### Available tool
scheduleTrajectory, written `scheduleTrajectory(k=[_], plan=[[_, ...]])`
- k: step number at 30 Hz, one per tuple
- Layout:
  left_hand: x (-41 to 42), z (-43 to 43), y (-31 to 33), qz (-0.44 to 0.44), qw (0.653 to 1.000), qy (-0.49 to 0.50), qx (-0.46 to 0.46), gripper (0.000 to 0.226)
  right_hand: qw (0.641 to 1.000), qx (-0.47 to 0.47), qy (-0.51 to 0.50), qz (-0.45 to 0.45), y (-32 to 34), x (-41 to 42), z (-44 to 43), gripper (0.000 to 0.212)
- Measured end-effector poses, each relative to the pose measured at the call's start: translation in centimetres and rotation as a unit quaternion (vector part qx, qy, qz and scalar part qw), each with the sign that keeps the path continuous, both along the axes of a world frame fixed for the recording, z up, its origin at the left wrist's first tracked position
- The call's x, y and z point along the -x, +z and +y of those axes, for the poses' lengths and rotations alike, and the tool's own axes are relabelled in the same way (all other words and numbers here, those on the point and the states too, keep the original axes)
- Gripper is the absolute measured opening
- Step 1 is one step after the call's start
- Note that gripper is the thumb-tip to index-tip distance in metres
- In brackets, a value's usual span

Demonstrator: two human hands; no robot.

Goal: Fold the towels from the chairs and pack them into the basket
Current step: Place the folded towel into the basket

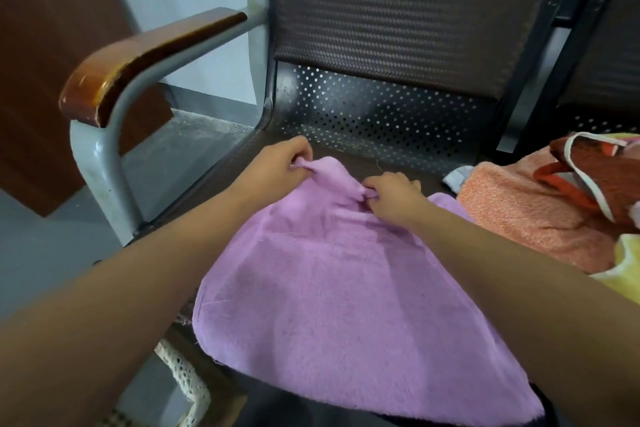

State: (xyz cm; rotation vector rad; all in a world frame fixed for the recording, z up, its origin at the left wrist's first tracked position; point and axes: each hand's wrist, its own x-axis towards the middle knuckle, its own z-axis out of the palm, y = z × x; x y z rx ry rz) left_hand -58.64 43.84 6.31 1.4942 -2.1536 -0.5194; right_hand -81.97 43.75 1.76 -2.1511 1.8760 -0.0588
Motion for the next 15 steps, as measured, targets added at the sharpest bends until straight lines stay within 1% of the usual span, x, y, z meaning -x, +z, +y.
scheduleTrajectory(k=[1, 3, 5, 6, 8, 10, 12, 14, 15], plan=[[0.1, 0.4, 0.8, 0.023, 1.000, -0.004, -0.005, 0.005, 0.999, 0.025, -0.003, -0.020, 0.5, 0.1, 0.1, 0.013], [-0.1, 0.8, 2.0, 0.028, 1.000, -0.008, 0.010, 0.008, 0.993, 0.073, -0.025, -0.086, 2.3, 0.6, 0.6, 0.006], [-0.7, 1.0, 2.8, 0.011, 0.998, -0.013, 0.056, 0.014, 0.977, 0.110, -0.053, -0.176, 4.4, 1.3, 1.3, 0.005], [-1.1, 1.3, 3.2, 0.002, 0.997, -0.017, 0.076, 0.017, 0.969, 0.126, -0.064, -0.203, 5.5, 1.8, 2.0, 0.007], [-1.6, 2.0, 4.2, -0.003, 0.996, -0.017, 0.090, 0.018, 0.968, 0.143, -0.064, -0.194, 7.3, 2.8, 3.3, 0.014], [-1.6, 3.1, 5.1, 0.002, 0.997, -0.013, 0.076, 0.020, 0.977, 0.131, -0.042, -0.164, 8.2, 3.6, 4.7, 0.015], [-1.3, 4.8, 6.0, 0.003, 0.997, -0.040, 0.062, 0.019, 0.980, 0.092, -0.003, -0.177, 8.9, 3.9, 6.1, 0.016], [-1.0, 6.4, 6.6, -0.006, 0.996, -0.070, 0.056, 0.012, 0.981, 0.051, 0.043, -0.183, 9.7, 4.1, 7.7, 0.011], [-0.9, 7.2, 6.8, -0.010, 0.995, -0.079, 0.052, 0.012, 0.981, 0.025, 0.060, -0.183, 10.2, 4.1, 8.7, 0.015]])
